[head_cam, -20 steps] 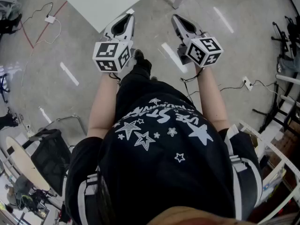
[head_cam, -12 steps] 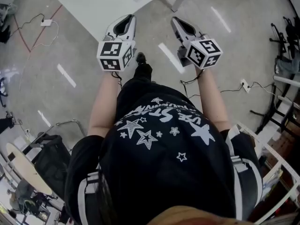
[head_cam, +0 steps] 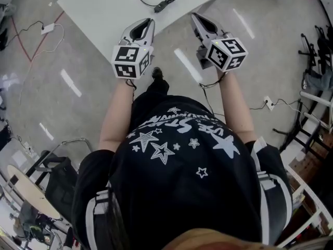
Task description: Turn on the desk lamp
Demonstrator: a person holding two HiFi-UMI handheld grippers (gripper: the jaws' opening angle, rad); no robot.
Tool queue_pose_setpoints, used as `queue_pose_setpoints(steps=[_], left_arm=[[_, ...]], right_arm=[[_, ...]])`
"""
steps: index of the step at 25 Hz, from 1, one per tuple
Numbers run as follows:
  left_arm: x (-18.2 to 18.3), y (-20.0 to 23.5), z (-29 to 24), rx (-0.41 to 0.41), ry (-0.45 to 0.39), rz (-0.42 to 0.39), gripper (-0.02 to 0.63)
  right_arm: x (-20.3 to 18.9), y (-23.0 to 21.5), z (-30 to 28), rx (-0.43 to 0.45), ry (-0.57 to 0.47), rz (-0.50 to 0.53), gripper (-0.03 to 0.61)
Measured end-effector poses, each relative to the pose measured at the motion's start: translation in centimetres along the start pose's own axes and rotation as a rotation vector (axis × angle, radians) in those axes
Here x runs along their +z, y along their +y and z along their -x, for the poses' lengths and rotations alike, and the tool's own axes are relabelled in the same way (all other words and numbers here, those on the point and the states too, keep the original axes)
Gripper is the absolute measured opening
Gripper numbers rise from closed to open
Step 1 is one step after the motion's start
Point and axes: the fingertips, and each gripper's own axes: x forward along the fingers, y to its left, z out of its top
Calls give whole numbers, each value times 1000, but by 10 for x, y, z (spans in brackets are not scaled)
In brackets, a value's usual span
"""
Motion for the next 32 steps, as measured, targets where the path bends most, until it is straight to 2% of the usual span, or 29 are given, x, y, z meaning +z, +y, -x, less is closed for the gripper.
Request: queue_pose_setpoints(steps=[5,8,13,20,27,32], left_arm=[[9,33,-36,-12,28,6,12],[0,44,-50,-29,56,21,12],[-7,46,-68,-79,86,16,12],[-12,44,-79,-94,108,-6,14],[-23,42,-88,-33,141,13,14],[-39,46,-101,-3,199,32,15]], right_arm=[[21,-23,-43,-5,11,-26,6],[22,-30,-63,-17,29,-25,6],[26,-36,-78,-24,33,-24,6],[23,-45,-81,-34,39,-38,6],[32,-60,-98,36,56,-29,6],[33,-72,-129,111,97,-26,6]])
